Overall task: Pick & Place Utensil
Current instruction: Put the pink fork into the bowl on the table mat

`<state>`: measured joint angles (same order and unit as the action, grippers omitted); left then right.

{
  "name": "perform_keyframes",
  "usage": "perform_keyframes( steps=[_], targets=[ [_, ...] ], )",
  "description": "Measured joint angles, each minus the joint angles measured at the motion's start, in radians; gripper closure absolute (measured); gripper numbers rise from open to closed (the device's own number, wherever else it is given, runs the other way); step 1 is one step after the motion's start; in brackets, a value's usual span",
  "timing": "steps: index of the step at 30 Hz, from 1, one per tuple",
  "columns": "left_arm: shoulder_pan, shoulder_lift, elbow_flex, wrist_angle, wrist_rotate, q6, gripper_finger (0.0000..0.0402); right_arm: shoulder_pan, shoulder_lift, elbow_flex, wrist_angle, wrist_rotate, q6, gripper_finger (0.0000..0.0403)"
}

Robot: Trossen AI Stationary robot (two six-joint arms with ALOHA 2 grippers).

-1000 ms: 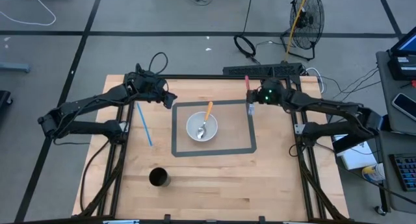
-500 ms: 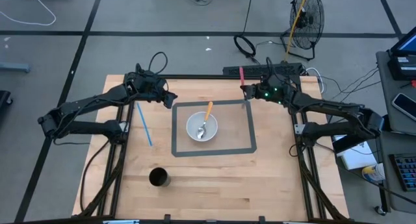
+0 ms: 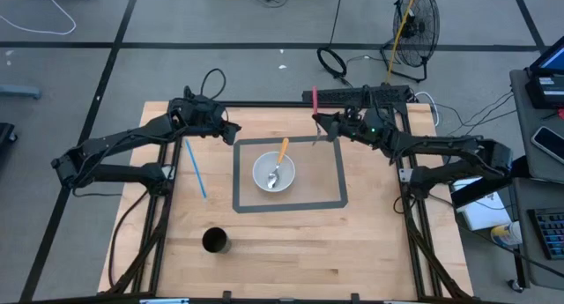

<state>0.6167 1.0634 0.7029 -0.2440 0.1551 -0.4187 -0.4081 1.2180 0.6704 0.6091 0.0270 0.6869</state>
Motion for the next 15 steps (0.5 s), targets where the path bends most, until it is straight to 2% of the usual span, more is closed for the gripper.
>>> perform_keyframes(
  steps=[7, 15],
  targets=[
    [0.0, 0.0, 0.0, 0.013, 0.0, -0.004, 0.0302, 0.046, 0.097, 0.0, 0.189, 0.002, 0.008, 0.036],
    [0.0, 0.0, 0.0, 0.014, 0.0, -0.005, 0.0302, 0.082, 0.203, 0.075, 0.233, -0.003, 0.003, 0.0359]
  ],
)
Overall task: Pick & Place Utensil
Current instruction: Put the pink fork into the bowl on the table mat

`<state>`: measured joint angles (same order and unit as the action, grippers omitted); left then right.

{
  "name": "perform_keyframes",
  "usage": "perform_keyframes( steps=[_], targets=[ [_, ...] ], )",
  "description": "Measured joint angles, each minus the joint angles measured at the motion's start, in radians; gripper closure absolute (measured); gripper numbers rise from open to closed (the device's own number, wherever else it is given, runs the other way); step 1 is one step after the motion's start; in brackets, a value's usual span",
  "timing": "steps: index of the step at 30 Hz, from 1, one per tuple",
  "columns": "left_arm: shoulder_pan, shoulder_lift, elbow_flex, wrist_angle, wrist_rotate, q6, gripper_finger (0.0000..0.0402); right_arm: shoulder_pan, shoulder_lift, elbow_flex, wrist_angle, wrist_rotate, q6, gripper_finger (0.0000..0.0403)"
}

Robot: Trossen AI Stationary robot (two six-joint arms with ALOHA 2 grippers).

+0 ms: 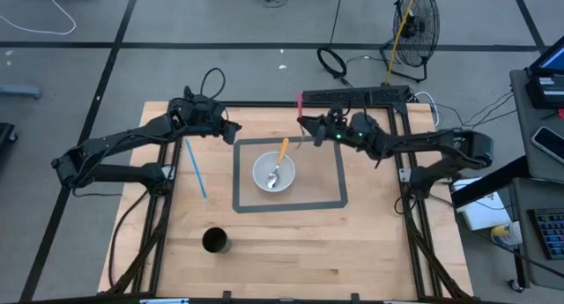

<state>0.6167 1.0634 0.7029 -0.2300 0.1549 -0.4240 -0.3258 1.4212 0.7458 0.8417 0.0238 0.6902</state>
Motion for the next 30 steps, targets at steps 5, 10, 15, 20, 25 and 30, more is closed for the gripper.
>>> perform_keyframes(
  steps=[5, 10, 15, 20, 25, 30],
  targets=[
    [0.0, 0.0, 0.0, 0.0, 0.0, -0.002, 0.0302, 0.008, 0.077, 0.111, -0.022, -0.075, -0.061, 0.0359],
    [0.0, 0.0, 0.0, -0.001, 0.0, -0.003, 0.0302, 0.007, 0.119, 0.217, -0.132, -0.133, -0.108, 0.0359],
    [0.005, 0.0, 0.0, -0.003, -0.024, -0.001, 0.0302, 0.013, 0.117, 0.253, -0.203, -0.108, -0.148, 0.0358],
    [0.046, 0.0, 0.0, 0.0, -0.035, -0.007, 0.0302, 0.037, 0.123, 0.253, -0.261, -0.005, -0.153, 0.0358],
    [0.09, 0.0, 0.0, 0.004, -0.029, -0.012, 0.0302, 0.065, 0.219, 0.25, -0.238, 0.001, -0.079, 0.0358],
    [0.112, 0.0, 0.0, 0.001, -0.022, -0.023, 0.0302, 0.094, 0.319, 0.277, -0.145, 0.001, -0.011, 0.0358]
  ],
)
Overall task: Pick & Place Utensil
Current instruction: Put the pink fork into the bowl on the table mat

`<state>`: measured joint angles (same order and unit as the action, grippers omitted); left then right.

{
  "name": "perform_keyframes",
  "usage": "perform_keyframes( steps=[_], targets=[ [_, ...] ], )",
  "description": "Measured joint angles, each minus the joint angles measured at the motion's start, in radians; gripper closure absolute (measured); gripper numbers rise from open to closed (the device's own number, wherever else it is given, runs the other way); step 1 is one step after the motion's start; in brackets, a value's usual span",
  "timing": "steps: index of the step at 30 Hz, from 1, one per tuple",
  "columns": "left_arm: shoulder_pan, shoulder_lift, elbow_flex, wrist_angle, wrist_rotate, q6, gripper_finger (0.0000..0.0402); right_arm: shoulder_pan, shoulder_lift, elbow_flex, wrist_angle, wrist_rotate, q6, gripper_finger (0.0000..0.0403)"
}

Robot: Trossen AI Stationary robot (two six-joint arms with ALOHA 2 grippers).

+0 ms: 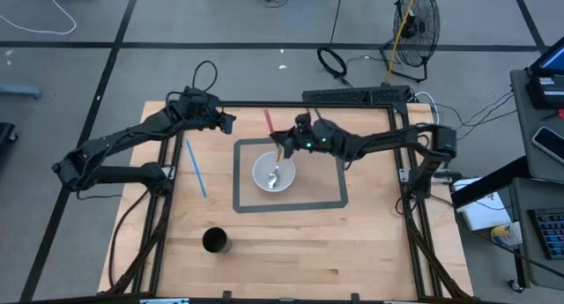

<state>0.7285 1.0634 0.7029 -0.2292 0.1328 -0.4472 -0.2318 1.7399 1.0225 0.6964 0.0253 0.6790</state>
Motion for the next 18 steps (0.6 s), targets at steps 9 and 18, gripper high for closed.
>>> perform_keyframes(
  steps=[9, 18],
  targets=[
    [0.039, -0.005, 0.0, 0.004, 0.085, 0.008, 0.0302, 0.056, 0.095, 0.068, -0.041, 0.032, 0.034, 0.0358],
    [0.034, -0.008, -0.001, 0.273, 0.567, 0.011, 0.0302, 0.07, 0.085, 0.069, 0.022, 0.056, -0.035, 0.0358]
  ],
)
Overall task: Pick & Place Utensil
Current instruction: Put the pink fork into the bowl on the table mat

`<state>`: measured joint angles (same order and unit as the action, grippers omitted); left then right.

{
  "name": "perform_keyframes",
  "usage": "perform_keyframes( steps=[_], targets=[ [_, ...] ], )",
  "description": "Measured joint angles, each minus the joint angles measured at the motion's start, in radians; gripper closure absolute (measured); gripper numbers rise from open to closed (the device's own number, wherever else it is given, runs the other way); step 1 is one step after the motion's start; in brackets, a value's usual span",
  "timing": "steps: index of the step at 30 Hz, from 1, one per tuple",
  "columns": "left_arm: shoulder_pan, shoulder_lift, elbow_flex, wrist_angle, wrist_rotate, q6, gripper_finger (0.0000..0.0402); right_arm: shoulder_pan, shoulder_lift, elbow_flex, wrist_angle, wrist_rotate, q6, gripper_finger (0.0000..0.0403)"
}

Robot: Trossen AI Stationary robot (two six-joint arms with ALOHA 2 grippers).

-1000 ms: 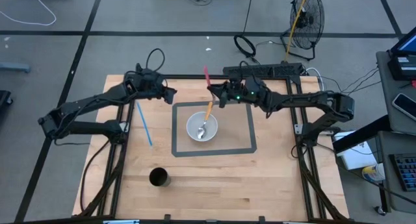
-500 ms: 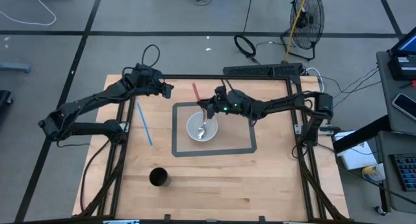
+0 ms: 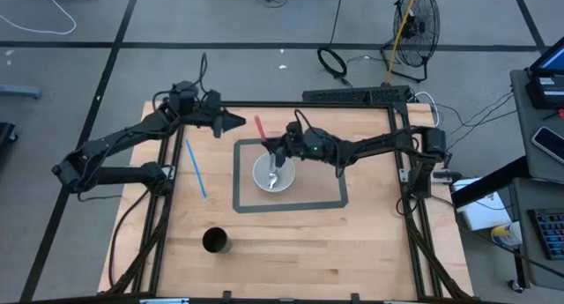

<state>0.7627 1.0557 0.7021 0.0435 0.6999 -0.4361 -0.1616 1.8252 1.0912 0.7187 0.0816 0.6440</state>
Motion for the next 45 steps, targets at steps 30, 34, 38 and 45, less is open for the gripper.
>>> perform_keyframes(
  steps=[30, 34, 38, 45],
  targets=[
    [-0.194, 0.228, 0.0, 0.393, 0.051, -0.137, 0.0301, 0.02, -0.001, -0.001, 0.034, -0.079, -0.007, 0.0358],
    [-0.194, 0.228, 0.0, 0.387, 0.059, -0.119, 0.028, 0.019, -0.001, -0.001, 0.033, -0.111, -0.006, 0.0361],
    [-0.202, 0.227, 0.0, 0.371, 0.06, -0.096, 0.024, 0.018, -0.001, -0.001, 0.033, -0.111, -0.006, 0.0363],
    [-0.225, 0.227, 0.0, 0.363, 0.058, -0.066, 0.0194, 0.005, -0.001, -0.001, 0.033, -0.133, 0.019, 0.0363]
  ],
)
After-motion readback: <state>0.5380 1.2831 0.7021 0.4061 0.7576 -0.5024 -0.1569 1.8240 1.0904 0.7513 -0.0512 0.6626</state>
